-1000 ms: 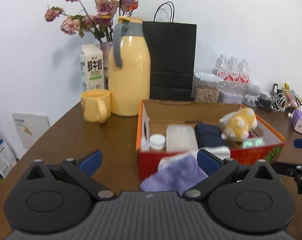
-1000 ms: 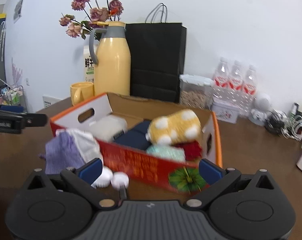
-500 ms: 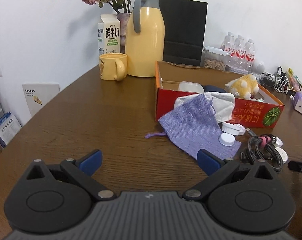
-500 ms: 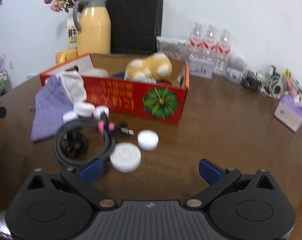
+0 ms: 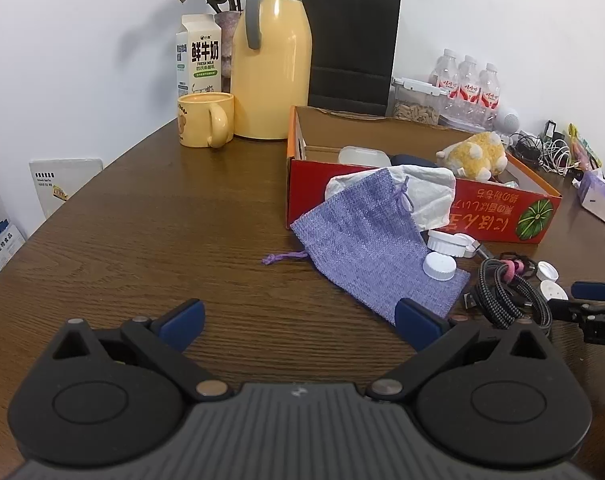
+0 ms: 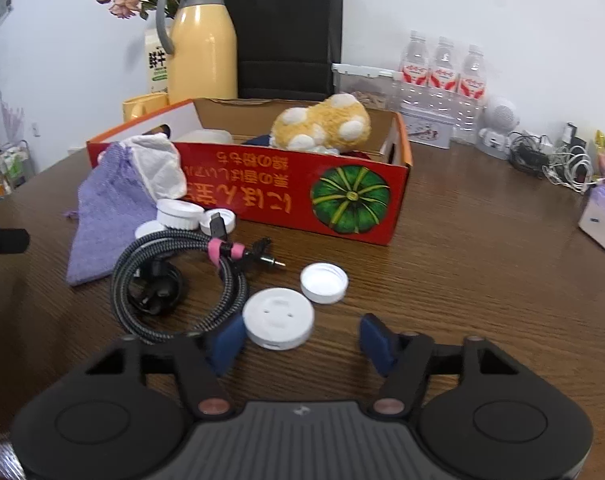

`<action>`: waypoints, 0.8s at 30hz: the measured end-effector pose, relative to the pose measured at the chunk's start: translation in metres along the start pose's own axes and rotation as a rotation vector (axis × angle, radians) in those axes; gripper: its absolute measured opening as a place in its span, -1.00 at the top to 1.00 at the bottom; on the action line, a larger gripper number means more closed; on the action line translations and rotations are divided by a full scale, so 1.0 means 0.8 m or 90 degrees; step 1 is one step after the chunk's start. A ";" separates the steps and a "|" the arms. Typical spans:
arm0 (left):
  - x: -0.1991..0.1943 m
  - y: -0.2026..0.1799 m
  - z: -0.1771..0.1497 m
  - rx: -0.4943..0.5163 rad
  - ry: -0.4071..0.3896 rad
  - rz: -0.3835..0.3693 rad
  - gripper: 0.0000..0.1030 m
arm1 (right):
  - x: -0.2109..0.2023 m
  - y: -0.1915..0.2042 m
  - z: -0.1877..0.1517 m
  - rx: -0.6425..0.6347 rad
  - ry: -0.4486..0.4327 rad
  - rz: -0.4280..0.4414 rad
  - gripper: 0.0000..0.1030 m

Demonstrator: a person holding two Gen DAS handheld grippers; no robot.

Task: Organize objects
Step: 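Grasp the large white round cap with the right gripper while the left grasps a small white cap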

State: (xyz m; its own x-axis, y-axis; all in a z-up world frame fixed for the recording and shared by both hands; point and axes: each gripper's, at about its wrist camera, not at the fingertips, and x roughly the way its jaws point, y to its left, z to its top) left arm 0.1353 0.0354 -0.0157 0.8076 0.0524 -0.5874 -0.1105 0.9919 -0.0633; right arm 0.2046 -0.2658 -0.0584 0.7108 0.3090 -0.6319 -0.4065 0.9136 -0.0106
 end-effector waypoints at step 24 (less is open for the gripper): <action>0.031 -0.064 0.024 0.090 -0.013 -0.051 -0.79 | -0.020 0.001 0.020 -0.022 -0.089 0.024 0.28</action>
State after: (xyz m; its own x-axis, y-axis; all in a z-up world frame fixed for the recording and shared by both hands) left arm 0.1717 -0.0118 -0.0116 0.8220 -0.0265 -0.5689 0.0360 0.9993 0.0054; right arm 0.2018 -0.2662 -0.0358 0.7665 0.3789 -0.5186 -0.4521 0.8918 -0.0166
